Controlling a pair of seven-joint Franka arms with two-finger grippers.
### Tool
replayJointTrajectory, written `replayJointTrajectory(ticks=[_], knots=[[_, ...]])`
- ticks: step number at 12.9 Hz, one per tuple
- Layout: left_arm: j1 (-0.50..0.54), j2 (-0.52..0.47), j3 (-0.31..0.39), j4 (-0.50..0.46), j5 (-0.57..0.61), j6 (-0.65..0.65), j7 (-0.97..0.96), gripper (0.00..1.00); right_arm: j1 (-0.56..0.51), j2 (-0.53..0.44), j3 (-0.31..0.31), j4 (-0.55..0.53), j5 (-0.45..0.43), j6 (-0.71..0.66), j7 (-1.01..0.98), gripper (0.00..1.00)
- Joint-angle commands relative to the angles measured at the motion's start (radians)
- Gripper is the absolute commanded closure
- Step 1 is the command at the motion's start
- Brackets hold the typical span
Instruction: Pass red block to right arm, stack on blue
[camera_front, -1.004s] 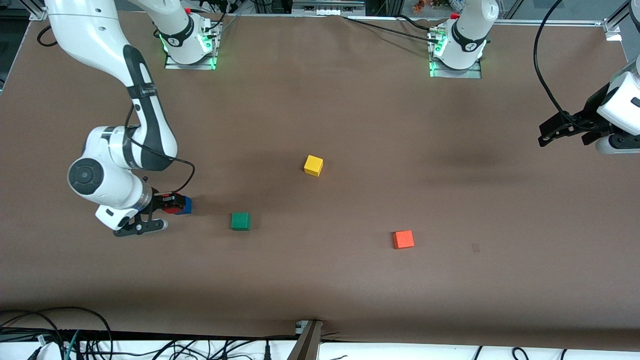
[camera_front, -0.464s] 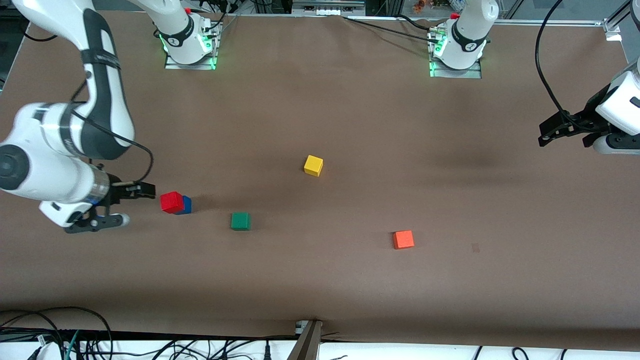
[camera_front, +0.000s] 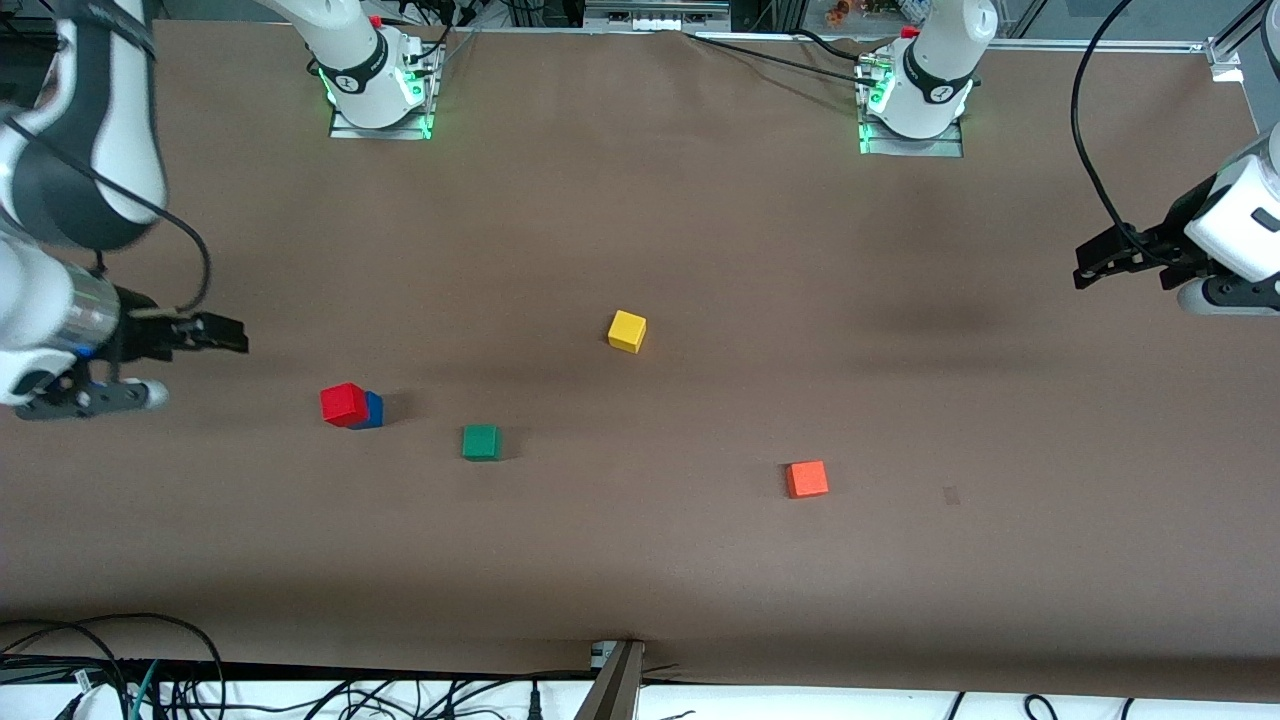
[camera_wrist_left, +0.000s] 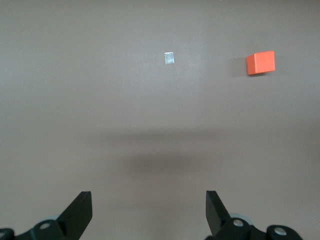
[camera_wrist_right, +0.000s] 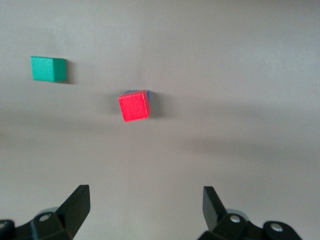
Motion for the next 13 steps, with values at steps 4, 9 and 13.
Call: replayJointTrajectory(ticks=[4, 9, 13], knots=[[-0.008, 0.021, -0.021, 0.064, -0.011, -0.094, 0.020, 0.00, -0.144, -0.191, 0.108, -0.043, -0.093, -0.107, -0.003, 0.00], [-0.007, 0.015, -0.024, 0.064, 0.002, -0.094, 0.014, 0.00, -0.224, -0.324, 0.216, -0.150, -0.164, -0.129, -0.012, 0.00], [-0.008, 0.012, -0.048, 0.068, 0.066, -0.085, 0.016, 0.00, -0.224, -0.347, 0.243, -0.152, -0.165, -0.207, 0.019, 0.00]])
